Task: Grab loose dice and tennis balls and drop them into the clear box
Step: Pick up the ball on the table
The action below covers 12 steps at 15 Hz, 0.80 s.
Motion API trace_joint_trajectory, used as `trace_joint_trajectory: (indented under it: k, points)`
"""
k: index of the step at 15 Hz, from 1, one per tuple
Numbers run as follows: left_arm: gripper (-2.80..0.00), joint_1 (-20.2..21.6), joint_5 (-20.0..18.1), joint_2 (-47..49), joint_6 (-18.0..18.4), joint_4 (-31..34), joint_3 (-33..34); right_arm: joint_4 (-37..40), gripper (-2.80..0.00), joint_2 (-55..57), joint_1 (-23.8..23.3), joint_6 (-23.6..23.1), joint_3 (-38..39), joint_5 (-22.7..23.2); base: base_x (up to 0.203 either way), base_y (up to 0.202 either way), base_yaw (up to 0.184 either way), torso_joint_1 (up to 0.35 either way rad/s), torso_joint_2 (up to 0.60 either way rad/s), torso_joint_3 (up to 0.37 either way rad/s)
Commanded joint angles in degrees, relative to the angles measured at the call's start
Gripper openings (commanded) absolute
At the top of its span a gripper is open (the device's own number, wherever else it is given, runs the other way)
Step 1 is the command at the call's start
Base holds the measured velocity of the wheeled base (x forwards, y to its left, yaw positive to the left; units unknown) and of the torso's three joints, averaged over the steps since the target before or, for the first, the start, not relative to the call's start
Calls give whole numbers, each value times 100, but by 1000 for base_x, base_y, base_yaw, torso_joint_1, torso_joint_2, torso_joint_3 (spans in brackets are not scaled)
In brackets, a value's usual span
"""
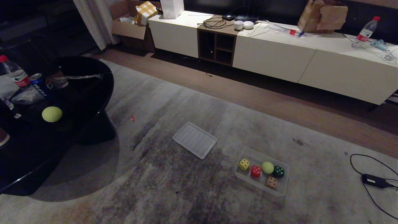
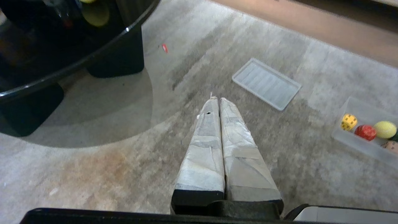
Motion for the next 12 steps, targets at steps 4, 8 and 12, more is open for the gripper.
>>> trace_joint_trajectory:
  k: [4, 8, 12]
  points:
    - [-280, 0, 3, 9, -6, 0, 9, -5, -280, 7, 2, -1, 44, 3, 0, 0, 0, 4, 0, 202]
    - [-280, 0, 5, 9, -6, 0, 9, -5, -280, 7, 2, 4, 44, 3, 0, 0, 0, 4, 2, 202]
    - [-280, 0, -23, 9, 39, 1, 9, -5, -280, 7, 2, 8, 44, 3, 0, 0, 0, 0, 1, 116]
